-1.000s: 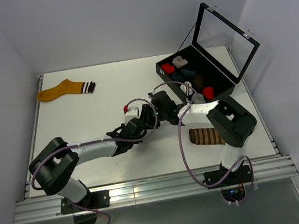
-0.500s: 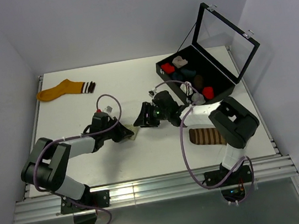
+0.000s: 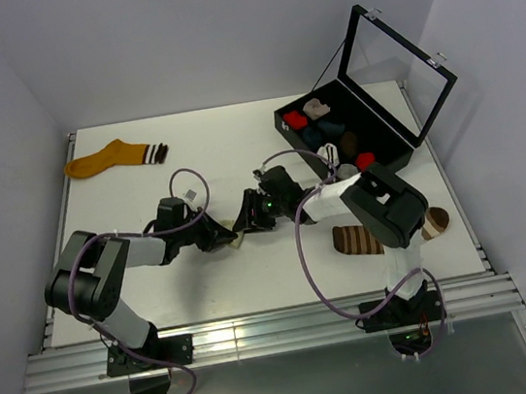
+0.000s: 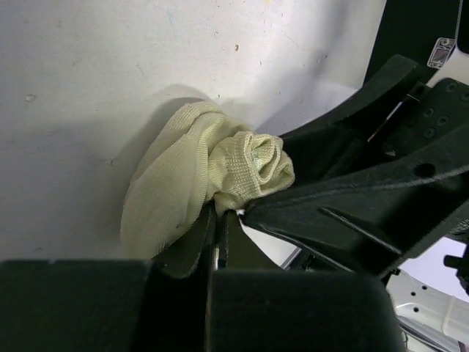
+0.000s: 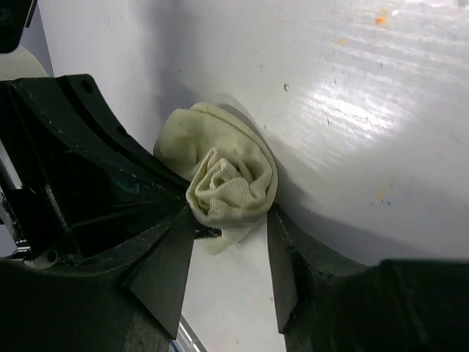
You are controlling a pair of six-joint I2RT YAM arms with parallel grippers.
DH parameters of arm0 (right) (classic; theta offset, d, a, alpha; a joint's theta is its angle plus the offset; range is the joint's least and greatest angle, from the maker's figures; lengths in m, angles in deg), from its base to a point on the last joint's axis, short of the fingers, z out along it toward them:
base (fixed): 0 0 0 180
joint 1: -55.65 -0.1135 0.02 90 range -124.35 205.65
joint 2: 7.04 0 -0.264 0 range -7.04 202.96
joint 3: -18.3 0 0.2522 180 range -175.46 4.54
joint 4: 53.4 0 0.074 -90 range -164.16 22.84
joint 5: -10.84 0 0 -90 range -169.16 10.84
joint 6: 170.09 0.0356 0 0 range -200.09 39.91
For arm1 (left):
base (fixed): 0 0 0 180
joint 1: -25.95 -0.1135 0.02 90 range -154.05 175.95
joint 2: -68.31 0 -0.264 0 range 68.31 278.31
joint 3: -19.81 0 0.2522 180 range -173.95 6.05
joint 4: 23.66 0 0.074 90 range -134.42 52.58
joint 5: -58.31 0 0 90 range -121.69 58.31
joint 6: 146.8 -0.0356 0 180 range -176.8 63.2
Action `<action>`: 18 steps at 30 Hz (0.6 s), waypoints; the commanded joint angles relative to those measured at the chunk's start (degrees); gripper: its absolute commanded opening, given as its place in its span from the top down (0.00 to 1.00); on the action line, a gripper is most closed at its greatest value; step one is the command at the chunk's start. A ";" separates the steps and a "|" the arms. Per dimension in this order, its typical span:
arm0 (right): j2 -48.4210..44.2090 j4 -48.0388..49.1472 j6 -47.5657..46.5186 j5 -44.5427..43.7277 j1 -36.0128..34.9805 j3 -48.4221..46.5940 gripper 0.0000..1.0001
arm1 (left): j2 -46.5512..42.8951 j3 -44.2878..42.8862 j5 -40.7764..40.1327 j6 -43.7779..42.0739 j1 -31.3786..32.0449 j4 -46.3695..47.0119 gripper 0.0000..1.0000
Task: Roll the socks
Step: Roll the sock at the center of the board.
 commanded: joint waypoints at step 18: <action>1.05 -14.23 -6.10 -5.54 -0.50 -8.30 1.00 | -6.71 -4.43 -9.15 -11.06 -0.19 -14.02 0.61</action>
